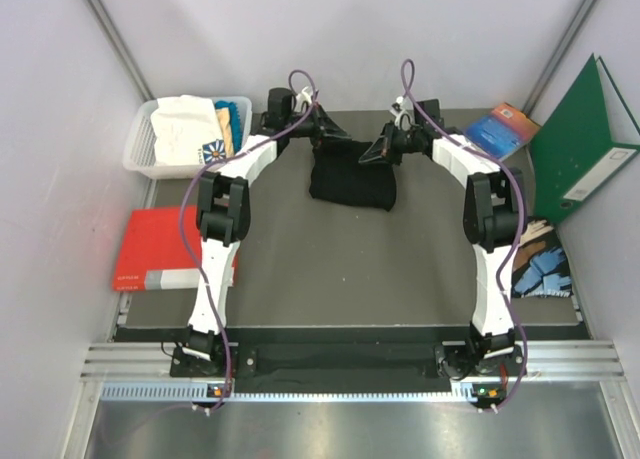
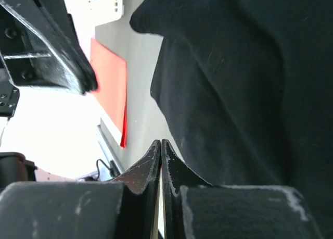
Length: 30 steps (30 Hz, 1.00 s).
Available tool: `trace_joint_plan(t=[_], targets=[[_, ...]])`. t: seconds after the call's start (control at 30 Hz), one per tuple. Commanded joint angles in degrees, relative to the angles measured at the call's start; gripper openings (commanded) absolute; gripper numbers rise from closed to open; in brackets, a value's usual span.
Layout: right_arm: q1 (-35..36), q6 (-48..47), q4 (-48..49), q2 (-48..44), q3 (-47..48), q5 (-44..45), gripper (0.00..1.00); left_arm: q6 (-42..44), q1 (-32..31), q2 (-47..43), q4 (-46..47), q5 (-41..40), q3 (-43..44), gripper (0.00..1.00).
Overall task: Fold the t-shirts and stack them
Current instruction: Fold the tshirt
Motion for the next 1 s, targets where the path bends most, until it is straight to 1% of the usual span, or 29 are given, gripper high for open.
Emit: trace_joint_plan(t=[0.0,0.1,0.23,0.3,0.33,0.37,0.43,0.53,0.57,0.67,0.73,0.83,0.97], targets=[[0.7,0.2,0.6,0.9,-0.7,-2.8,0.0,0.0,-0.7,4.0,0.7,1.5,2.7,0.0],[0.6,-0.3,-1.0,4.3,1.9,-2.3,0.0,1.3,-0.8,6.6,-1.8,0.1,2.3,0.0],[0.6,-1.5,-2.8,9.8,7.9,0.5,0.0,1.5,-0.6,11.1,-3.8,-3.1,5.4,0.0],[0.5,-0.8,-1.8,13.1,11.0,1.3,0.0,1.8,-0.2,13.1,-4.5,-6.4,8.3,0.0],[0.7,-0.4,0.4,14.0,11.8,1.1,0.0,2.0,0.0,13.3,-4.4,-7.9,8.7,0.0],[0.8,-0.2,0.9,16.0,12.7,1.4,0.0,2.7,0.1,13.4,-4.4,-11.8,9.1,0.0],[1.0,-0.5,1.6,17.9,14.8,2.1,0.0,3.3,0.6,13.6,-4.6,-15.4,9.5,0.0],[0.9,-1.3,0.7,20.5,16.4,5.0,0.0,3.2,1.6,14.7,-5.2,-19.4,11.2,0.0],[0.9,-1.5,0.6,20.6,16.3,7.8,0.0,3.0,1.7,14.8,-5.2,-20.1,11.3,0.0],[0.4,-2.9,-0.4,21.1,16.7,12.4,0.0,2.3,1.8,14.8,-4.2,-20.0,11.4,0.0],[0.2,-3.6,-1.6,22.0,18.8,13.2,0.0,2.4,1.7,14.1,-3.8,-18.4,11.0,0.0],[-0.6,-2.7,1.2,21.8,19.4,10.0,0.0,1.9,1.6,11.4,-2.3,-15.8,8.6,0.0],[-0.8,-0.4,5.1,19.5,19.6,8.4,0.0,3.4,-0.5,6.7,-2.8,-12.1,5.1,0.0]])
